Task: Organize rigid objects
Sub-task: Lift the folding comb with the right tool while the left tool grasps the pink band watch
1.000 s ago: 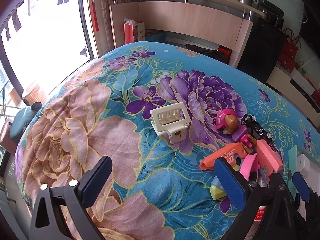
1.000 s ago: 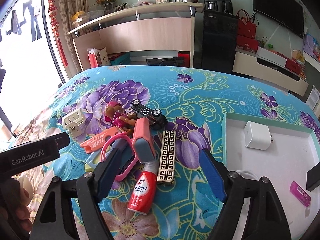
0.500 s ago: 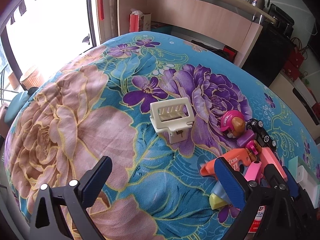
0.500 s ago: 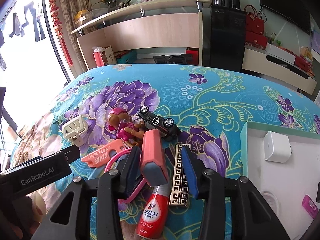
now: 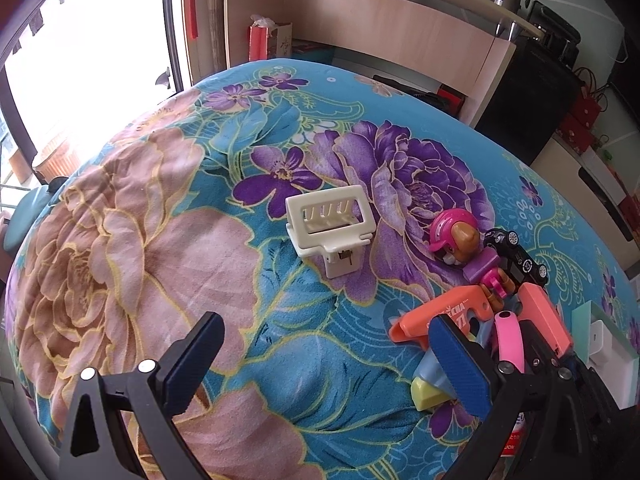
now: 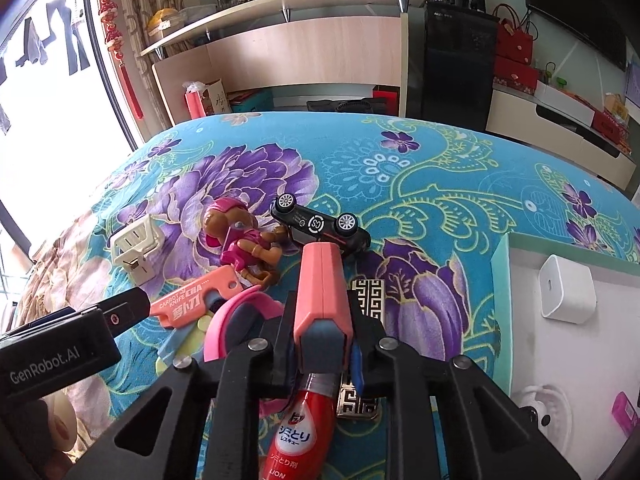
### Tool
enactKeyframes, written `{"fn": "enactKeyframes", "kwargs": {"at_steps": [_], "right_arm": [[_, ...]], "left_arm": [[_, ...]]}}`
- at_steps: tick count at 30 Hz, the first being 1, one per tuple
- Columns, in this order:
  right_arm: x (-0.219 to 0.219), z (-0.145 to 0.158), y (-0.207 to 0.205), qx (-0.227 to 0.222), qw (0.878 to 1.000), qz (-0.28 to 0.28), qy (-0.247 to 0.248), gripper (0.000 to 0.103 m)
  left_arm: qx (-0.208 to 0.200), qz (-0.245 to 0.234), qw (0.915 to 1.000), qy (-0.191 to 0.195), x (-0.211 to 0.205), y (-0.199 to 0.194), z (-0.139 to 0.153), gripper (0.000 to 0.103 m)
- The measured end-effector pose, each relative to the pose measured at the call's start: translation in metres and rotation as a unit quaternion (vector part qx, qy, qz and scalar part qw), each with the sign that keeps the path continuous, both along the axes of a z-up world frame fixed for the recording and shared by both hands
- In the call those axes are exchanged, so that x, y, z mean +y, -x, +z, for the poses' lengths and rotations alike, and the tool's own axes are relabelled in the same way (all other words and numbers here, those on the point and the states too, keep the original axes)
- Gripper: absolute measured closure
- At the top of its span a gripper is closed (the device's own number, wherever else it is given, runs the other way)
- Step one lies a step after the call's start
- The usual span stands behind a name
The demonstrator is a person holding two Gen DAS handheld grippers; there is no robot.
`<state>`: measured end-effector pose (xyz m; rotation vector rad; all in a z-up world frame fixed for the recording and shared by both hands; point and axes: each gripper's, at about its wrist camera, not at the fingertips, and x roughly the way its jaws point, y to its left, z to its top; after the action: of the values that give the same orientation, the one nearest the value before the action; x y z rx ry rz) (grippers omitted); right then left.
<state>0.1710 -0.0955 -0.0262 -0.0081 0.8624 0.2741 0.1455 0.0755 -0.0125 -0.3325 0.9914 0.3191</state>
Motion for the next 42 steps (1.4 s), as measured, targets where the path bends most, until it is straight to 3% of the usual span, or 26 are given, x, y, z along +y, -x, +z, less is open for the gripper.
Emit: {"fn": "enactKeyframes", "kwargs": {"at_steps": [14, 23, 37, 39, 42], "right_arm": [[-0.024, 0.014, 0.008, 0.000, 0.999, -0.012, -0.035, 0.082], [-0.037, 0.010, 0.019, 0.036, 0.999, -0.009, -0.020, 0.082], [-0.059, 0.007, 0.021, 0.076, 0.996, -0.024, -0.035, 0.082], [-0.059, 0.007, 0.021, 0.077, 0.996, -0.024, -0.037, 0.082], [-0.060, 0.006, 0.021, 0.078, 0.996, -0.022, -0.037, 0.082]], "left_arm": [[-0.011, -0.042, 0.9990, -0.011, -0.022, 0.001, 0.010, 0.000], [-0.018, -0.090, 0.9955, -0.024, -0.044, 0.001, 0.016, 0.001], [-0.009, -0.164, 0.9843, -0.065, -0.084, -0.007, 0.010, 0.042], [-0.003, -0.170, 0.9826, -0.074, -0.088, -0.010, 0.007, 0.054], [0.002, -0.176, 0.9810, -0.080, -0.092, -0.013, 0.003, 0.057]]}}
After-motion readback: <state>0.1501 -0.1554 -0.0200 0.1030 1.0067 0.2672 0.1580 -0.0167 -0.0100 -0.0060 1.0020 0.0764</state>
